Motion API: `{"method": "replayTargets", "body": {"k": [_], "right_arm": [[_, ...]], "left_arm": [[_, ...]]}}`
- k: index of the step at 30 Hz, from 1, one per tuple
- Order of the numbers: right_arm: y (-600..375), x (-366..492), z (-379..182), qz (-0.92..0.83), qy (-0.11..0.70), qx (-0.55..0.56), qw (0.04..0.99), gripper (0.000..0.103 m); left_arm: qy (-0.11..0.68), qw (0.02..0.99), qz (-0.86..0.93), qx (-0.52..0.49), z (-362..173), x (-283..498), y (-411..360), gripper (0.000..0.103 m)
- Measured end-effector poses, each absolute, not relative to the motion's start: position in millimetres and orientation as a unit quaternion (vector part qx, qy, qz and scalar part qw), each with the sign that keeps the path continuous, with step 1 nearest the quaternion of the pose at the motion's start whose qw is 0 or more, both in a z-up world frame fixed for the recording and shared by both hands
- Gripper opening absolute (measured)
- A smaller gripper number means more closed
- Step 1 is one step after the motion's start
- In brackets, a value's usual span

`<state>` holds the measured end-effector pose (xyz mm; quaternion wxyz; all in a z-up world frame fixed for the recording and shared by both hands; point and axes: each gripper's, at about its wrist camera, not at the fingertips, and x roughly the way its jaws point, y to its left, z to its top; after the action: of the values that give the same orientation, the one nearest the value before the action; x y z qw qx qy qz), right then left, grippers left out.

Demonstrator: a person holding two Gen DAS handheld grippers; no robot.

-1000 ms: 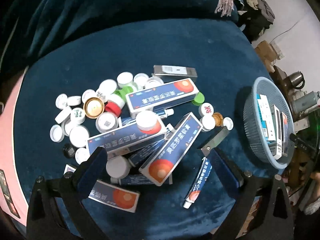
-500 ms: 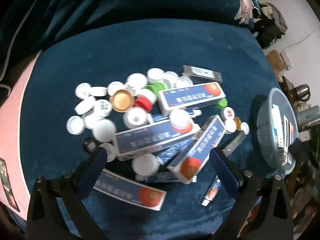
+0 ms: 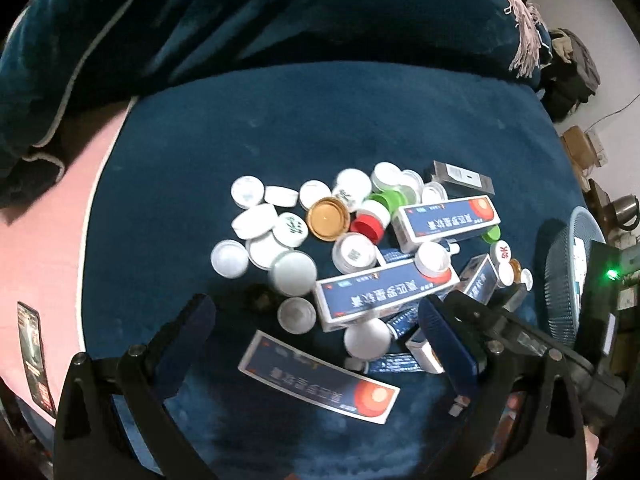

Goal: Organize objects
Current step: 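Move both empty tools back over the heap of boxes, then grasp a blue-and-red ointment box with each tool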

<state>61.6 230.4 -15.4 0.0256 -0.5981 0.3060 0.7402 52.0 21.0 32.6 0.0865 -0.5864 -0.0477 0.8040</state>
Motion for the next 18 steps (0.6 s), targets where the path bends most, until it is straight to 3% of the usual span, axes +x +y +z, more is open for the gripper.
{"method": "replayTargets", "body": {"k": [2, 3, 6, 18], "right_arm": [[224, 56, -22, 0.732, 0.304, -0.607, 0.053, 0.071], [223, 55, -25, 0.729, 0.297, -0.613, 0.061, 0.054], [223, 61, -26, 0.735, 0.285, -0.612, 0.063, 0.044], [245, 91, 14, 0.786, 0.263, -0.558, 0.035, 0.041]], "left_arm": [[-0.049, 0.089, 0.803, -0.587, 31, 50, 19, 0.102], [-0.053, 0.092, 0.801, -0.590, 30, 48, 18, 0.101], [-0.055, 0.100, 0.798, -0.592, 28, 45, 18, 0.101], [-0.026, 0.147, 0.792, -0.591, 18, 40, 54, 0.101]]}}
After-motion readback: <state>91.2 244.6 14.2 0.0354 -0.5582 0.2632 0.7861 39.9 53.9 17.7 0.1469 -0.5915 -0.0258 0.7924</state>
